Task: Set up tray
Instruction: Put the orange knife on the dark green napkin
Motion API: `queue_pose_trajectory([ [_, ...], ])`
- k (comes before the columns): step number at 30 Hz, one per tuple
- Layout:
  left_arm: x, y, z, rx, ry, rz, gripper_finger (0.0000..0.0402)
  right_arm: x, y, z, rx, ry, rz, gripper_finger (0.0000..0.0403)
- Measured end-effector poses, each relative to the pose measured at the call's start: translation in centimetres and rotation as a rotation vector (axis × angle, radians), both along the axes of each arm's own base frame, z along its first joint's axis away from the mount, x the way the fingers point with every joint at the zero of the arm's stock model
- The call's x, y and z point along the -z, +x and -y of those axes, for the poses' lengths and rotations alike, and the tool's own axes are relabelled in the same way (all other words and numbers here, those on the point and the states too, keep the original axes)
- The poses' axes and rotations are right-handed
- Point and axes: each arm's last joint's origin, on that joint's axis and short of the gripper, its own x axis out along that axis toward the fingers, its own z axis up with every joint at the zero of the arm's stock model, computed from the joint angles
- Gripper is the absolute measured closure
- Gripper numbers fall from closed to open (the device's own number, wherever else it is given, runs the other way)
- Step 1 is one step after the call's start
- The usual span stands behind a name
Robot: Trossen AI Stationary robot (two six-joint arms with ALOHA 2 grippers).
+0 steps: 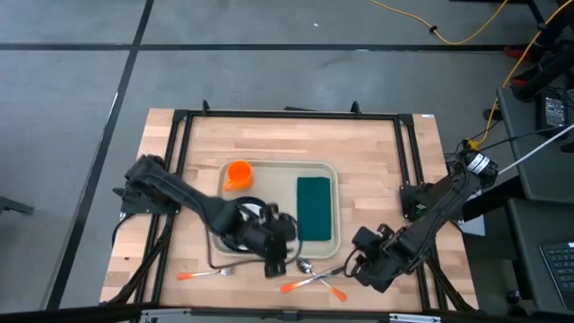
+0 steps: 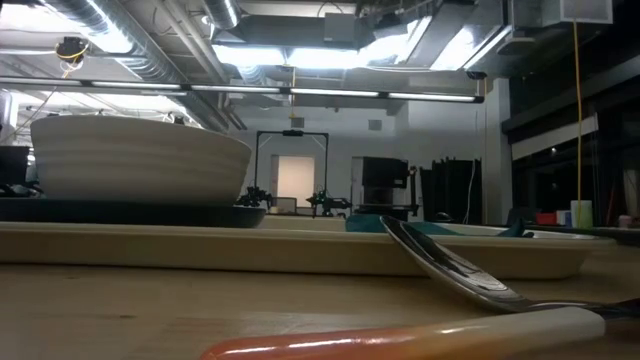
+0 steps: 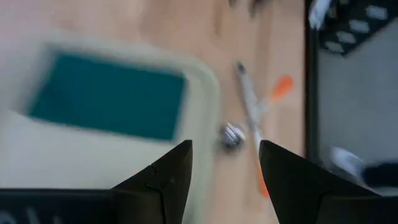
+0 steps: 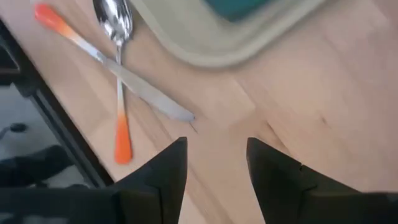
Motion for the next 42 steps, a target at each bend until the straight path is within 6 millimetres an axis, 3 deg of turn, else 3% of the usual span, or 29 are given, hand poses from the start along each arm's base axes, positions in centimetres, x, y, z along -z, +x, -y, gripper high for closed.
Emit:
queue_pose_trajectory([
  [6,5.4,2.7,3.3,0.019,-0.1,-0.08,0.0224,-0.8,-1.1,-0.1,-0.042,-0.049,0.054,0.0234],
  [16,11.5,6.2,6.9,0.048,-0.218,-0.166,0.0265,-1.0,-1.3,-0.3,-0.183,-0.066,0.045,0.0234],
  [30,15.9,7.3,7.5,0.068,-0.211,-0.244,0.0261,-1.1,-2.2,-1.2,-0.236,-0.056,0.048,0.0234],
  [42,17.2,8.1,6.2,0.041,-0.175,-0.267,0.0249,-1.1,-2.3,-1.2,-0.26,-0.069,0.051,0.0234],
])
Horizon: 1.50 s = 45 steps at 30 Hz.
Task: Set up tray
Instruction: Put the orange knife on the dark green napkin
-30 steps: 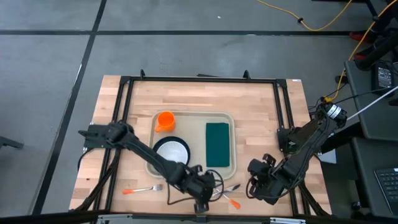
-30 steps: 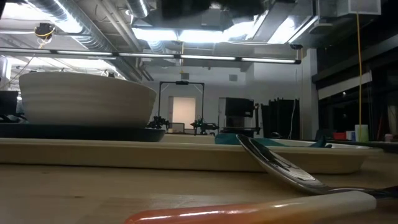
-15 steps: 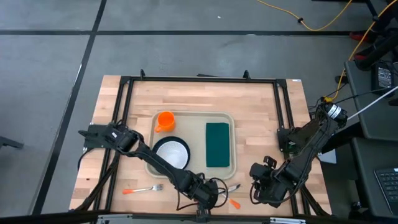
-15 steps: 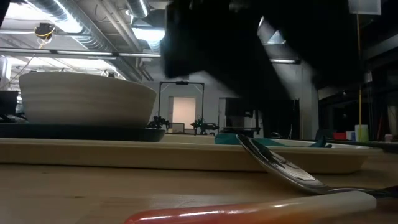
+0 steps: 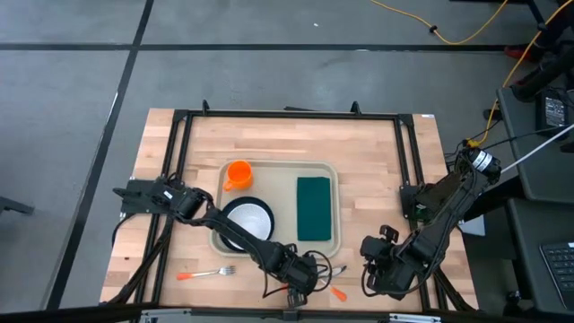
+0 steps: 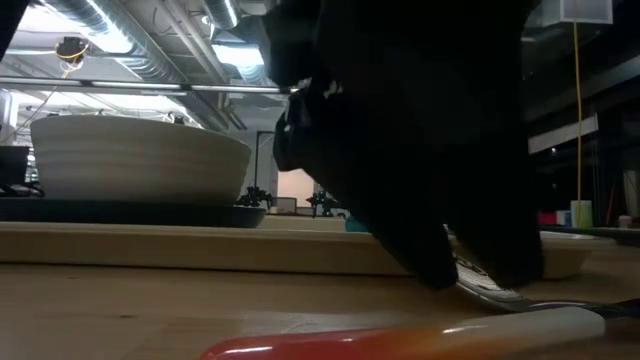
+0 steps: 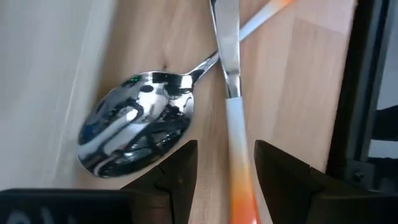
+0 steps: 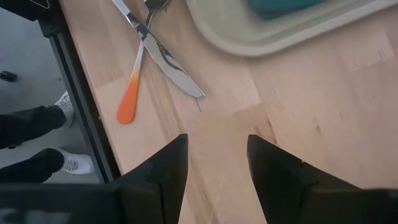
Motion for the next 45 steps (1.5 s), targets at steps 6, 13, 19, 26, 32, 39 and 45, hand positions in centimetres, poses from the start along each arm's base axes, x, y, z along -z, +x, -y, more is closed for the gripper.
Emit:
queue_pose_trajectory([
  [6,-0.1,0.1,0.2,0.004,-0.014,0.016,0.0248,0.0,0.0,0.0,-0.024,-0.011,0.001,0.0234],
  [13,1.3,0.3,0.5,0.005,-0.02,0.0,0.0248,0.0,0.0,0.0,-0.037,-0.018,0.002,0.0234],
  [19,2.5,0.5,0.6,-0.012,-0.012,-0.006,0.0248,0.0,0.0,0.0,-0.038,-0.018,0.002,0.0234],
  [26,4.0,0.5,1.1,-0.029,0.0,-0.02,0.0258,0.0,0.0,0.1,-0.041,-0.024,-0.003,0.0234],
  [32,4.5,0.4,1.5,-0.037,0.033,-0.006,0.0273,0.0,-0.1,0.1,-0.047,-0.022,-0.012,0.0234],
  [39,4.7,0.2,1.7,-0.052,0.062,0.002,0.0294,0.1,-0.1,0.1,-0.051,-0.02,-0.029,0.0234],
  [45,4.7,0.1,1.7,-0.085,0.066,-0.001,0.0332,0.1,-0.2,0.1,-0.052,-0.019,-0.032,0.0234],
])
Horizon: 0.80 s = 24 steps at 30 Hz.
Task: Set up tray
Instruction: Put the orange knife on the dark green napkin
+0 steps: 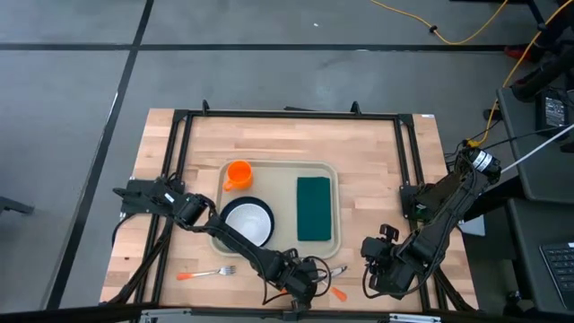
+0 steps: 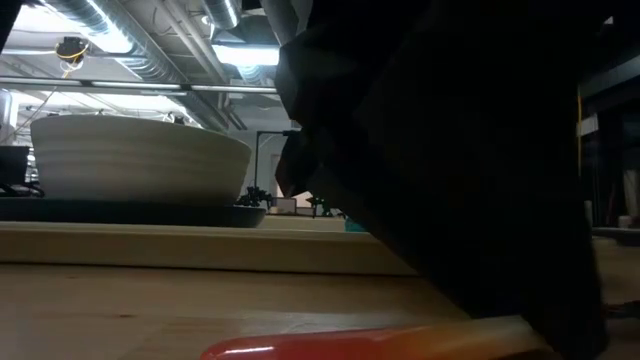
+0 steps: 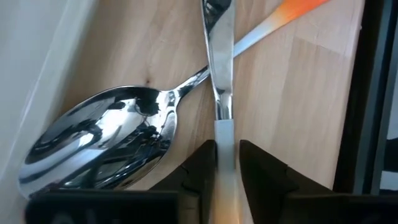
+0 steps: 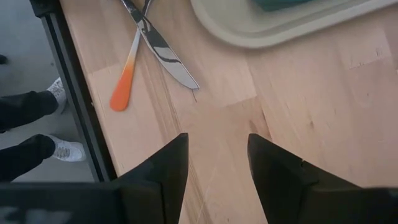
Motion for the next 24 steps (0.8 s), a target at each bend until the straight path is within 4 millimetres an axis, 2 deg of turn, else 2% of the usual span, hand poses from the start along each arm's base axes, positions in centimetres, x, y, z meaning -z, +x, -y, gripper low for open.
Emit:
queue_pose_trajectory([
  [7,0.03,-0.04,0.02,-0.007,-0.001,-0.003,0.0378,0.0,-0.01,-0.01,-0.001,0.0,0.0,0.0234],
  [24,-0.34,0.27,0.79,-0.051,-0.021,0.037,0.0382,0.02,-0.04,0.05,-0.027,-0.016,-0.003,0.0234],
])
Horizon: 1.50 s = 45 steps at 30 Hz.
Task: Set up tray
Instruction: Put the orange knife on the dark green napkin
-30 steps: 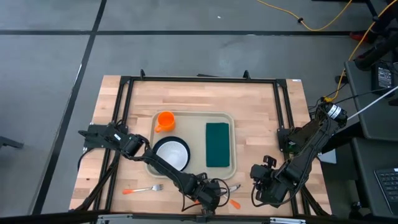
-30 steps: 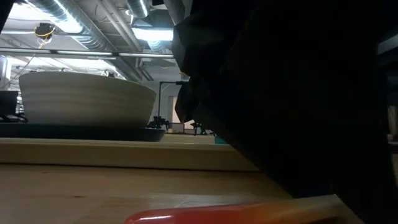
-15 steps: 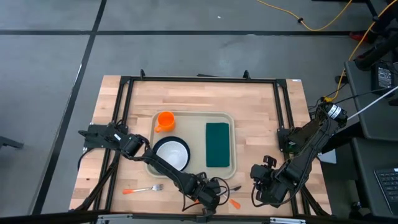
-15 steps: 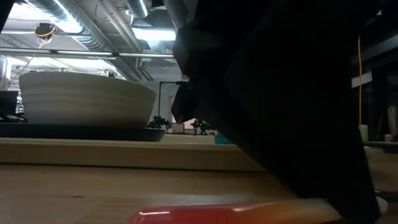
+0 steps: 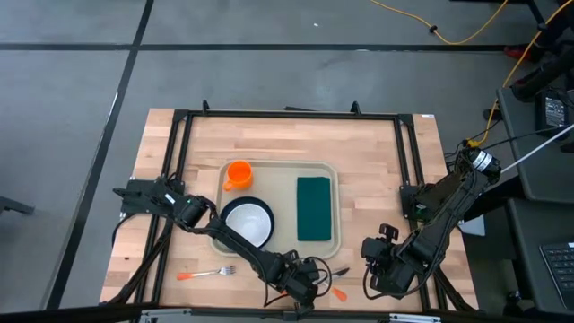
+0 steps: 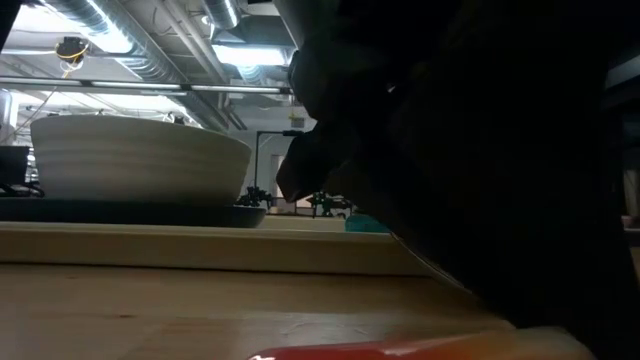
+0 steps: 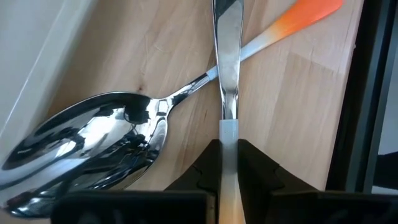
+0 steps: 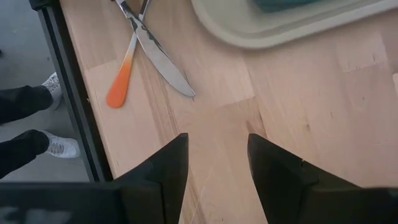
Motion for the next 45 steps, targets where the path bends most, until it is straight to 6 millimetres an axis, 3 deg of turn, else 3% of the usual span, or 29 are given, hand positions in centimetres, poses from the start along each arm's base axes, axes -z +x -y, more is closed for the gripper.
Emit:
queue_pose_trajectory([
  [19,-0.3,0.2,0.1,-0.02,0.009,0.021,0.0383,0.0,0.0,0.0,-0.017,-0.007,0.001,0.0234],
  [27,-2.1,0.6,0.3,0.002,0.063,0.029,0.0384,0.0,0.1,0.1,-0.009,-0.023,0.022,0.0234],
  [45,-3.7,1.0,0.0,-0.021,0.131,0.046,0.0384,0.0,0.2,0.3,0.024,-0.033,0.027,0.0234],
])
